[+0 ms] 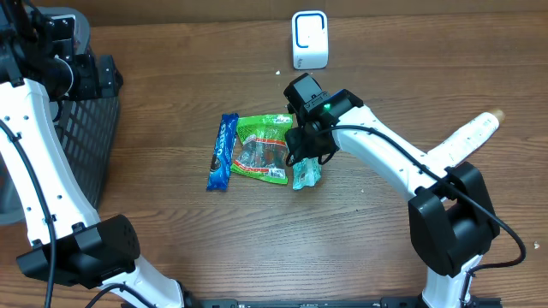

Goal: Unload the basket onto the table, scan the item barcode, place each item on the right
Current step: 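Reach the right gripper to the mint-green wipes pack and grasp it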

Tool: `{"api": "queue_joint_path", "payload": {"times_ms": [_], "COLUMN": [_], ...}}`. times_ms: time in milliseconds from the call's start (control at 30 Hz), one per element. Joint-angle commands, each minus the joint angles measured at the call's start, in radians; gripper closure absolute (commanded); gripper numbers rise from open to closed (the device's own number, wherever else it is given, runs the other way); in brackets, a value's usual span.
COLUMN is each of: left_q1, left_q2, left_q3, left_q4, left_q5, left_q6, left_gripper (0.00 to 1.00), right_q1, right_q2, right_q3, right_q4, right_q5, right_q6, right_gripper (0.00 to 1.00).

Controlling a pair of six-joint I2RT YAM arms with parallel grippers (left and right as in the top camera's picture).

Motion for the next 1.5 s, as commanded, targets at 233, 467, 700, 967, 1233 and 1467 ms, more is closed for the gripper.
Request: {"api": "queue_joint_path", "payload": {"times_ms": [233, 467, 700, 967, 1233, 1467], "left_q1": [-0.008, -0.008, -0.008, -0.008, -0.008, -0.008], "left_q2": [-0.019, -0.019, -0.019, -0.019, -0.019, -0.019], "left_q3": [0.002, 0.002, 0.002, 0.002, 0.002, 0.002], "left_q4": [0.000, 0.000, 0.000, 0.000, 0.000, 0.000], "left_q5": [0.011, 0.011, 0.011, 0.011, 0.011, 0.011], "left_q6": [0.021, 0.021, 0.021, 0.021, 0.021, 0.021], "left_gripper": [0.01, 0.00, 0.00, 0.00, 0.00, 0.00], "right_q1": [0.016, 0.013, -0.002, -0.104, -0.231, -0.381], "right_q2": [0.033, 0.122, 0.126, 0.126, 0.107, 0.106], "right_q3": [-0.005, -0.005, -0.005, -0.005, 0.136, 0.282], "right_q4": [0.139, 0.135, 0.149, 0.160, 0.008, -0.249], "right_q5": [-0.121, -0.191, -0.123, 0.057, -0.120, -0.150], "right_q6": [-0.173, -0.149, -0.026, 0.216, 0.031, -0.103], "right_gripper": [0.76, 0.85, 0.86, 0.87, 0.73, 0.29]}}
